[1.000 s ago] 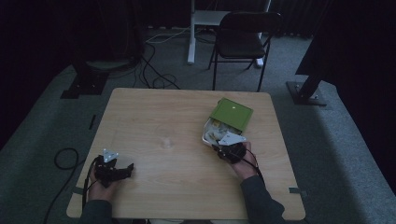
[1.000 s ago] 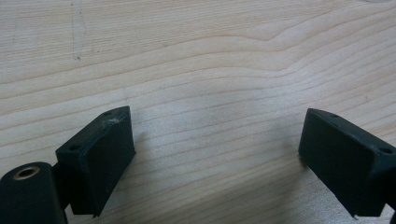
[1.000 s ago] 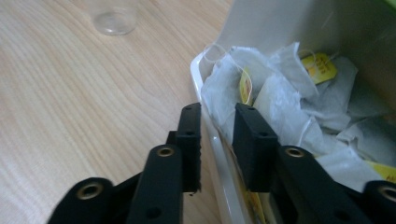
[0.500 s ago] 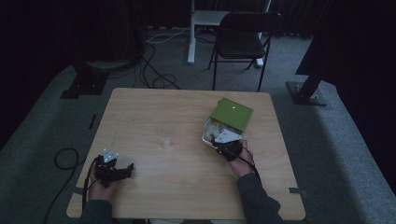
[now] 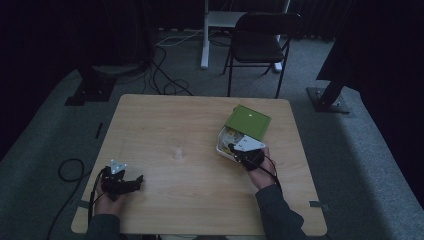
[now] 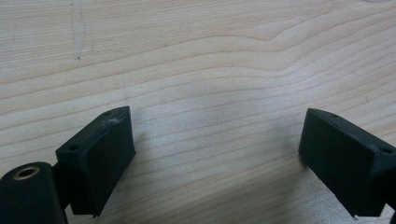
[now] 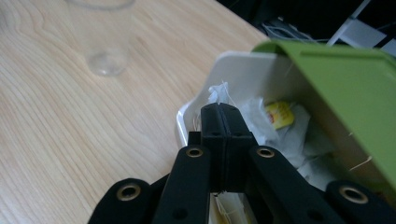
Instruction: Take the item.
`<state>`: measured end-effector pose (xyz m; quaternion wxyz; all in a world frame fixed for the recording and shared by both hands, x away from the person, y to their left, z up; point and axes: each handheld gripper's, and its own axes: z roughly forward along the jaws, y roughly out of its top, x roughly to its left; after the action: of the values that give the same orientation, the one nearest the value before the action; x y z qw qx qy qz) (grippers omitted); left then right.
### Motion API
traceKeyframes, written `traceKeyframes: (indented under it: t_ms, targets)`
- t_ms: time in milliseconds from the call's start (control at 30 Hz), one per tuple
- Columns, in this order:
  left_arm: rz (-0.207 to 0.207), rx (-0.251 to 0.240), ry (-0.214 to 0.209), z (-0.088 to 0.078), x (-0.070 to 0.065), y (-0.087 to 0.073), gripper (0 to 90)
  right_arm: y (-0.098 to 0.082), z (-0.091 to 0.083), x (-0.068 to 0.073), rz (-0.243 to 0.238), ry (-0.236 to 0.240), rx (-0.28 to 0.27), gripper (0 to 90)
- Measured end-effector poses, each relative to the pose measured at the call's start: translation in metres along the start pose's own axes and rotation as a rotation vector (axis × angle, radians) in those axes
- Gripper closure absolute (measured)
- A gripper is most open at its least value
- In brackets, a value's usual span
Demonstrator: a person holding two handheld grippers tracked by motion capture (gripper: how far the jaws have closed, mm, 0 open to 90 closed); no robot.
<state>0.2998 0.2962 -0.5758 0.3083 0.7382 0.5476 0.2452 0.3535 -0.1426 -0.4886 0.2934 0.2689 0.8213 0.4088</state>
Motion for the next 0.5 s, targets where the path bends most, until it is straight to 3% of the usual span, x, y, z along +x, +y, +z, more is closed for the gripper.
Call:
traceKeyframes:
  t_ms: [267,500]
  targets:
    - [0.001,0.000,0.000,0.000,0.000,0.000,11.2,0.018,-0.012,0.001,0.000,0.023,-0.035,89.9]
    - [0.001,0.000,0.000,0.000,0.000,0.000,11.2,0.022,-0.009,0.007,-0.005,0.056,-0.044,89.9]
